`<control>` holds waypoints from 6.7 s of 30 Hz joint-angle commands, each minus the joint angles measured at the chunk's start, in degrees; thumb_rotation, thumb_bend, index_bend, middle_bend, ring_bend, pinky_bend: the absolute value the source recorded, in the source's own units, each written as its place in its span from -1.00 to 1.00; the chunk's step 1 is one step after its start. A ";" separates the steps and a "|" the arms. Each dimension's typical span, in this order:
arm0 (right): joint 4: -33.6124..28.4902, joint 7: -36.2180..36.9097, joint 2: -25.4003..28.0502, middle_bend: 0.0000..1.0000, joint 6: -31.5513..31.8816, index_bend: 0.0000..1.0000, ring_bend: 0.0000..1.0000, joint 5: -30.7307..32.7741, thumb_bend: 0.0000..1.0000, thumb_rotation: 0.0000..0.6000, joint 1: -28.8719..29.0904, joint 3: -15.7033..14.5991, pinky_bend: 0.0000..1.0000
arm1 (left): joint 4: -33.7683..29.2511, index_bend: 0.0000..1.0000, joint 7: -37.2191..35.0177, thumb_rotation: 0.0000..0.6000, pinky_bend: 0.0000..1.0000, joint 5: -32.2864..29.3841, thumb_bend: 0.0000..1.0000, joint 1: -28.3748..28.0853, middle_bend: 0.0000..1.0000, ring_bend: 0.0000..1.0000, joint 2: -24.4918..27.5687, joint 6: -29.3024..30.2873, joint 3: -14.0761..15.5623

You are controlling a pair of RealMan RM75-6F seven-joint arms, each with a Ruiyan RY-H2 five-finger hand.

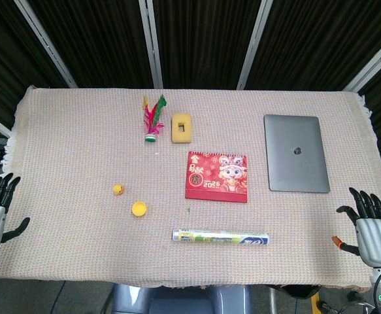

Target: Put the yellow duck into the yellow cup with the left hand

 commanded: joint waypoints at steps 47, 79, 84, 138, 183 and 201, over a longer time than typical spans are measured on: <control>2.15 0.58 -1.37 -0.91 2.93 -0.28 -1.00 -1.54 -1.00 1.00 -0.58 0.63 -1.00 | -1.47 -1.00 -0.54 1.00 -0.91 -1.60 -0.47 -0.62 -1.00 -1.00 0.94 -2.10 -0.28; 2.40 0.80 -1.58 -0.91 2.99 -0.22 -1.00 -2.39 -1.00 1.00 -0.41 0.50 -1.00 | 3.88 -0.78 1.36 1.00 -0.86 -5.95 -0.43 -13.90 -1.00 -0.90 -1.52 -17.67 -5.24; 2.55 1.14 -1.52 -0.91 2.94 -0.22 -1.00 -2.99 -1.00 1.00 -0.33 0.24 -1.00 | 2.56 -0.71 6.31 1.00 -0.87 -9.52 -0.42 -17.08 -1.00 -0.86 -5.02 -21.90 -5.69; 3.68 3.82 -1.59 -0.91 3.51 -0.21 -1.00 -4.63 -1.00 1.00 -0.15 -0.22 -1.00 | 18.27 -0.53 19.22 1.00 -0.92 -19.33 -0.38 -27.17 -0.99 -0.83 -29.07 -26.05 -4.83; 3.49 4.79 -1.49 -0.91 3.41 -0.19 -1.00 -4.17 -1.00 1.00 -0.14 -0.04 -1.00 | 17.28 -0.23 23.75 1.00 -0.98 -28.44 -0.26 -30.98 -0.97 -0.83 -28.10 -31.34 -5.96; 3.53 5.06 -1.52 -0.91 3.41 -0.19 -1.00 -4.15 -1.00 1.00 -0.15 -0.05 -1.00 | 18.16 -0.07 24.37 1.00 -0.97 -28.56 -0.23 -32.14 -0.93 -0.79 -29.69 -30.06 -5.20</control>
